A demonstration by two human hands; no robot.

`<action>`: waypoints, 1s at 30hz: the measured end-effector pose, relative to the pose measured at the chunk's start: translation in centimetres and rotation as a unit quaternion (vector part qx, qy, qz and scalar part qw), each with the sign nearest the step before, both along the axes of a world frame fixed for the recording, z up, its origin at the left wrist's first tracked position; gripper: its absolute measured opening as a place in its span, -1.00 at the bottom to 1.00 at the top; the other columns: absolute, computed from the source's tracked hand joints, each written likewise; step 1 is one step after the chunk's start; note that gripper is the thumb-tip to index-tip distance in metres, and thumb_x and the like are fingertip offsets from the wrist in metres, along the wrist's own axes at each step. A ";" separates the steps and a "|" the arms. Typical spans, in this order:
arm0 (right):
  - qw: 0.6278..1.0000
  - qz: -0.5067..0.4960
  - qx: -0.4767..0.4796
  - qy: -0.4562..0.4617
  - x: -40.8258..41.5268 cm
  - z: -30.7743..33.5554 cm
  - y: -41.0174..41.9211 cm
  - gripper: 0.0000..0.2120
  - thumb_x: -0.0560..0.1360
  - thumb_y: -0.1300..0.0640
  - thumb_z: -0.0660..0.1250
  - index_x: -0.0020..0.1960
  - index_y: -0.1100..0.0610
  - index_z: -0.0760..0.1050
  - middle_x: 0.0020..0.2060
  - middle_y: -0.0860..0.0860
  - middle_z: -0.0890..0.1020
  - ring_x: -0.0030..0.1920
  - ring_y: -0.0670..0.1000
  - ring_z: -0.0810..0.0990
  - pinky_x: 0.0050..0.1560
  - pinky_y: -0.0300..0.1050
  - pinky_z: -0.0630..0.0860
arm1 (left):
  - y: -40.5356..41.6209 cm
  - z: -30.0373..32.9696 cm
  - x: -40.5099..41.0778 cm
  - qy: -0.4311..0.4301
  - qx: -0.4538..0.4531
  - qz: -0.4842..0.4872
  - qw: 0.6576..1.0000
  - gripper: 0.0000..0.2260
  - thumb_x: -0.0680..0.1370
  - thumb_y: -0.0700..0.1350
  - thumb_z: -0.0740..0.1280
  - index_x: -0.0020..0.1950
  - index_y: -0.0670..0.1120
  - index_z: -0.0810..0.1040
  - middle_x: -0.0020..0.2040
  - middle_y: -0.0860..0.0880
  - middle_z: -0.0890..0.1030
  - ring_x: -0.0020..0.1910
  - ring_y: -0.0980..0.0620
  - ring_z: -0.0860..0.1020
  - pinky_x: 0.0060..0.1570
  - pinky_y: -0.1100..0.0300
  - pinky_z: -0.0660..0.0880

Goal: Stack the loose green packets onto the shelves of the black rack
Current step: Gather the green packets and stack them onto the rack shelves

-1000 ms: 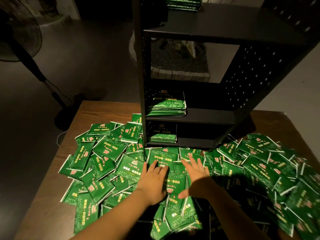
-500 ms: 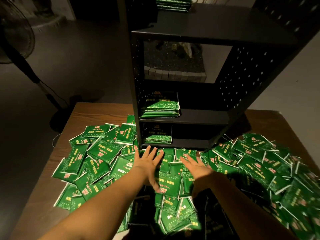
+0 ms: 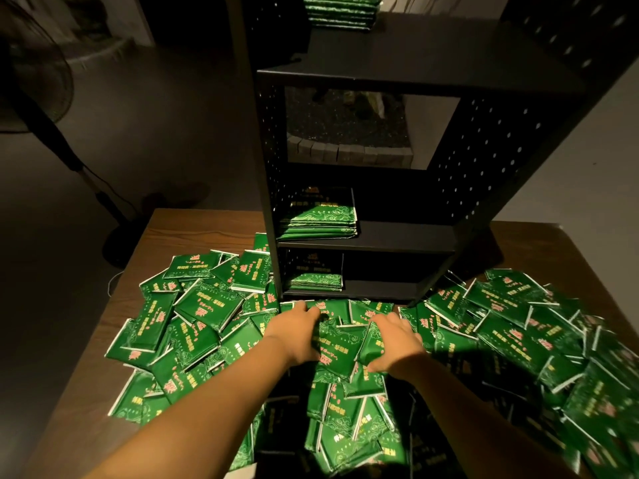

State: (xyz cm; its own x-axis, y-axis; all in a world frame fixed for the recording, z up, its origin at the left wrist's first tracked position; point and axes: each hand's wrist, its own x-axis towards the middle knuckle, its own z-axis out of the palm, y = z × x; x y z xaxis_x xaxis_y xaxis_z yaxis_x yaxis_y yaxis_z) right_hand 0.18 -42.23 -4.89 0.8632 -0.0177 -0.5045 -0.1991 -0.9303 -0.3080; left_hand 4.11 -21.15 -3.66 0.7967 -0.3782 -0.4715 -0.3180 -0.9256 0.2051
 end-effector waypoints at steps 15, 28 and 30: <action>0.944 -0.202 0.261 0.020 -1.4 2.2 -1.7 -0.15 0.32 0.14 0.58 0.49 0.10 0.22 0.51 0.12 0.24 0.50 0.16 0.23 0.45 0.11 0.22 | 3.1 0.8 0.2 0.156 -0.229 0.250 0.928 -0.58 0.46 -0.32 0.45 0.26 -0.15 0.41 -0.07 -0.18 0.61 -0.35 -0.03 0.56 -0.24 0.06 0.57; 0.866 -0.355 0.351 0.004 -2.6 1.7 -1.0 -0.33 0.53 0.15 0.37 0.55 0.18 0.14 0.52 0.14 0.25 0.48 0.18 0.26 0.45 0.16 0.21 | 4.4 0.5 -2.5 0.303 -0.477 0.467 0.680 0.04 0.30 -0.18 0.58 0.61 -0.13 0.00 0.16 -0.29 0.61 0.07 -0.27 0.65 0.16 -0.10 0.58; 0.843 -0.378 0.382 -0.005 -2.5 2.1 -0.7 -0.31 0.56 0.09 0.34 0.57 0.18 0.09 0.54 0.13 0.21 0.51 0.17 0.21 0.46 0.16 0.18 | 3.2 1.0 -3.7 0.299 -0.489 0.456 0.681 -0.12 0.47 -0.14 0.48 0.62 -0.09 0.00 0.12 -0.22 0.58 -0.26 -0.06 0.62 -0.24 0.16 0.60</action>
State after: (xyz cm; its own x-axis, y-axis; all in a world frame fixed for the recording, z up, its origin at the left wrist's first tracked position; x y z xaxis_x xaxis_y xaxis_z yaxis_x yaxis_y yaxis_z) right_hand -2.34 -42.98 -2.81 0.7553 -0.2378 -0.6107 -0.6401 -0.0674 -0.7653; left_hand 0.41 -17.94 -2.62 0.6862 -0.2216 -0.6929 0.7089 -0.0101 0.7053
